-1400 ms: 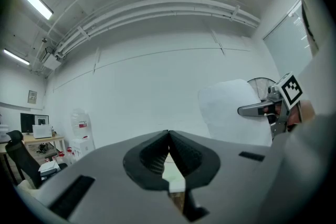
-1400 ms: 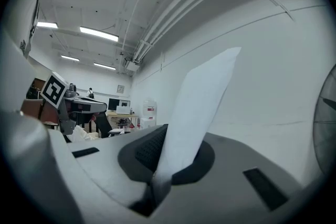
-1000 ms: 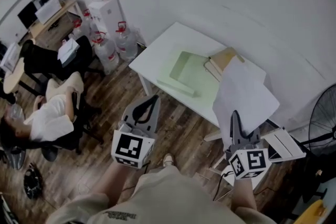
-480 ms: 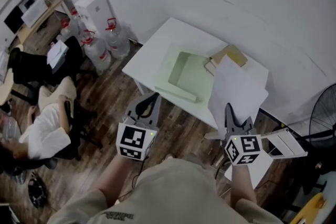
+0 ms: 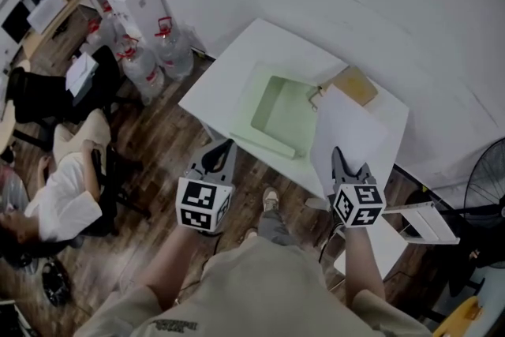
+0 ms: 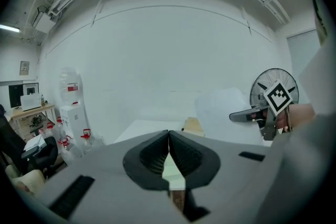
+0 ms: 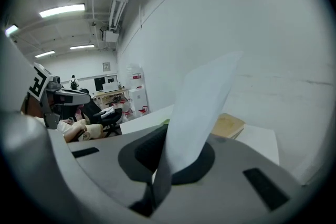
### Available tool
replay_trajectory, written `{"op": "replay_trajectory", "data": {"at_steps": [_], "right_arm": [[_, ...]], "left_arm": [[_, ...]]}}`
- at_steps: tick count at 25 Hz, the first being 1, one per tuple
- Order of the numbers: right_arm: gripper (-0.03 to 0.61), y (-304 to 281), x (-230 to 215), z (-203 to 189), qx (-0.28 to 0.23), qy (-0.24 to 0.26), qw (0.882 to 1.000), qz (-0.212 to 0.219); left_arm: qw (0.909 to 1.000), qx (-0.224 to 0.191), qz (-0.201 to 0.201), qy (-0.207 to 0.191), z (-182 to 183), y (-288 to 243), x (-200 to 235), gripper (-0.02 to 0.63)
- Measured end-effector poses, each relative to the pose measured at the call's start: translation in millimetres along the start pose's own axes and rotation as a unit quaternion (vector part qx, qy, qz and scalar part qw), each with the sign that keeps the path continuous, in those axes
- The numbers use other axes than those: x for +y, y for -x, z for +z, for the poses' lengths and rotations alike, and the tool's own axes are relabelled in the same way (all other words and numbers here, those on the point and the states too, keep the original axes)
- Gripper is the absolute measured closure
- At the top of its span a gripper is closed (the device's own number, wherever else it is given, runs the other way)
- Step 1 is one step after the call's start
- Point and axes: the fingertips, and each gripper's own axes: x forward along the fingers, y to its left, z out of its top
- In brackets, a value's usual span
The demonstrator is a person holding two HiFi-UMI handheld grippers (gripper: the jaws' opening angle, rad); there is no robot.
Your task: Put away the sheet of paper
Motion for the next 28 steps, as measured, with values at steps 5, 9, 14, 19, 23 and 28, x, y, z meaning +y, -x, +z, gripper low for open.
{"op": "replay_trajectory", "data": {"at_steps": [5, 9, 14, 19, 23, 28], "right_arm": [[0.554, -44, -23, -21, 0.038, -0.034, 0.999, 0.015], [0.554, -78, -41, -38, 0.068, -0.069, 0.995, 0.03], [0.555, -124, -70, -63, 0.107, -0.082, 0.99, 0.038], [0.554, -165, -86, -96, 0.157, -0.091, 0.982, 0.053], [0.554, -189, -91, -114, 0.182, -0.112, 0.975, 0.066], [0.554, -209, -94, -123, 0.194, -0.148, 0.967, 0.075]], "left_arm": [[0.9995, 0.03, 0.007, 0.01, -12, -37, 9, 0.592], [0.9978, 0.062, 0.01, 0.02, -24, -70, 13, 0.592], [0.9954, 0.092, 0.015, 0.022, -36, -112, 16, 0.592], [0.9922, 0.121, 0.018, 0.025, -50, -140, 19, 0.592], [0.9895, 0.139, 0.027, 0.029, -64, -155, 28, 0.592], [0.9862, 0.158, 0.036, 0.034, -75, -169, 40, 0.592]]}}
